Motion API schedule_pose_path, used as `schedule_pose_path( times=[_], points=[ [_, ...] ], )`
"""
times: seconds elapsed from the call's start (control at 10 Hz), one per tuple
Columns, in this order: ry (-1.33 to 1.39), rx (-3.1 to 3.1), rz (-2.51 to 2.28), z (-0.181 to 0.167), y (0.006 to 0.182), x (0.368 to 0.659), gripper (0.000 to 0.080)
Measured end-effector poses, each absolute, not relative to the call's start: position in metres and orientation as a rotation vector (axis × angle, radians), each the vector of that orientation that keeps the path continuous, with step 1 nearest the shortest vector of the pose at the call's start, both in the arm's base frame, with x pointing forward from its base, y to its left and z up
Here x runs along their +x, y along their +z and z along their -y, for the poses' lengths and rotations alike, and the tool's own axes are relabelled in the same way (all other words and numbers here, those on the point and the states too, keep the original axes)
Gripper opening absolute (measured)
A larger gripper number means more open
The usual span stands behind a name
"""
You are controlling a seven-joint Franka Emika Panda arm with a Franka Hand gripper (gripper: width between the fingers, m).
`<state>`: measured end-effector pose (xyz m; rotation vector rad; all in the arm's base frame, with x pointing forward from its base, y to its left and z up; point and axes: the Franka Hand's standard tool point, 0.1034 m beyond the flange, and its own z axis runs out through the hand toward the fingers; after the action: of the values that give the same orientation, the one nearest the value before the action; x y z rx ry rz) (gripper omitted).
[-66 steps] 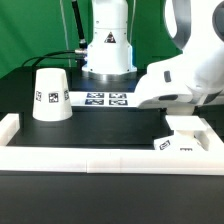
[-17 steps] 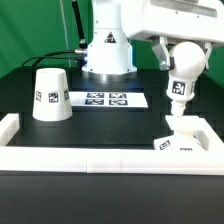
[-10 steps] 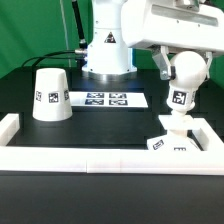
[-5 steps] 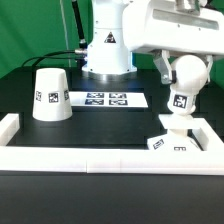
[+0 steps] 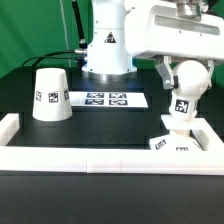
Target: Assemble lamp
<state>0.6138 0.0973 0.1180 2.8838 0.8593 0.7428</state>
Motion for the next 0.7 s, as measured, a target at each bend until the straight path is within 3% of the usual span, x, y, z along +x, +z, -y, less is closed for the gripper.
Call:
schedule_pose_path(
  times=[0.3, 0.7],
  points=[
    [0.742, 2.884, -0.859, -0.0972, 0.1176, 0.6137, 0.0695],
    [0.732, 2.886, -0.857, -0.0946, 0.1181, 0.6079, 0.0699]
  ],
)
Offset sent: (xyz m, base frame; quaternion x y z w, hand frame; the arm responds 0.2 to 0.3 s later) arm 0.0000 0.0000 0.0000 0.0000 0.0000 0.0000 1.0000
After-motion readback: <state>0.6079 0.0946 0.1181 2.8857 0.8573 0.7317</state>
